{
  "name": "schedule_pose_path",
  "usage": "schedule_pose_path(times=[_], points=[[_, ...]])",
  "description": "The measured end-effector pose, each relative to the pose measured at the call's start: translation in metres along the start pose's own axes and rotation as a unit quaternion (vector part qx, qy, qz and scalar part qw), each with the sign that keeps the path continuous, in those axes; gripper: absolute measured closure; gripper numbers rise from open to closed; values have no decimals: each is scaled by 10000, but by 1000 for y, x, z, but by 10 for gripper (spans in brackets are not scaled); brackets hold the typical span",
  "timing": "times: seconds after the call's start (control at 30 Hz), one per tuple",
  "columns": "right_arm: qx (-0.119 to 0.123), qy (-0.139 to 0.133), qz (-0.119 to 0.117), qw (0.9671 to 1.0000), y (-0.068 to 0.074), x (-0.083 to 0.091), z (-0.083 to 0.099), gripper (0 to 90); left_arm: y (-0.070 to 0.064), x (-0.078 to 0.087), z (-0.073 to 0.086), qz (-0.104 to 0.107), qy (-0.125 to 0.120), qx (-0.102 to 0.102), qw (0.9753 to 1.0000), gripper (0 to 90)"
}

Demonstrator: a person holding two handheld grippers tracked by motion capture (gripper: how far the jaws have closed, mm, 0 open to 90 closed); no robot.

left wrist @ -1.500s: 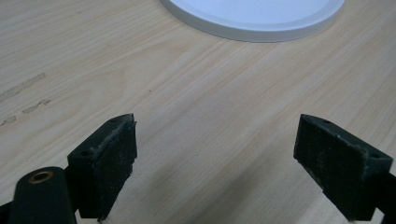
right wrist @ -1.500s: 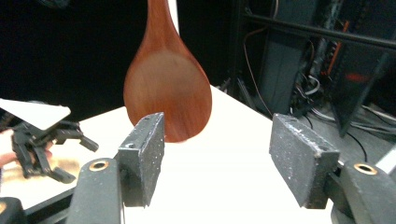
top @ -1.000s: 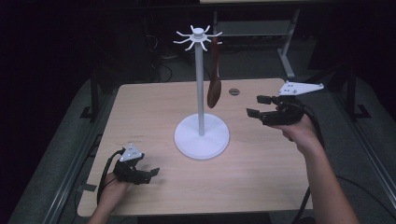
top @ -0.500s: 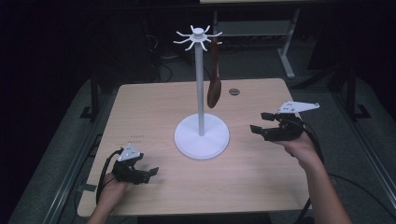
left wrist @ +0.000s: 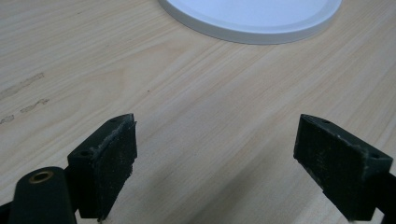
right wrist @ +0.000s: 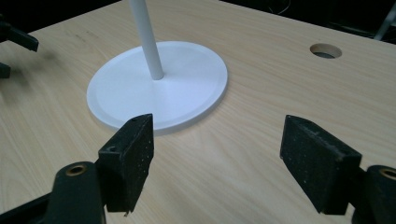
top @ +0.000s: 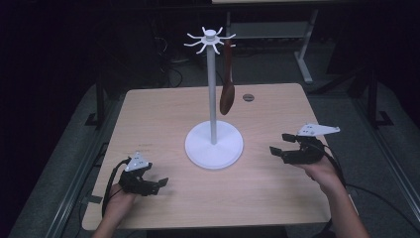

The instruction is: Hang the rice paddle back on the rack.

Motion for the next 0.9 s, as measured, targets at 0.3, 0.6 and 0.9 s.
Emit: schedule_pose_path(times=[0.3, 0.6, 0.9], points=[[-117, 99, 159, 9998, -3, 1, 24, 212, 0, 0, 0, -2, 16, -5, 10000, 130], [-51, 332, 349, 9988, -5, -6, 47, 174, -1, 0, 0, -11, -19, -11, 10000, 131], [15, 295, 472, 9985, -9, -6, 59, 169, -1, 0, 0, 3, 11, -71, 10000, 130]])
Point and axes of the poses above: each handheld gripper's, and its own axes: x roughly backward along the jaws, z roughly out of its underside, y roughly to its left, the point moved 4 cm from there along -x, roughly forward along the jaws, and after that the axes turned 11 degrees about z, right-handed, at the moved point
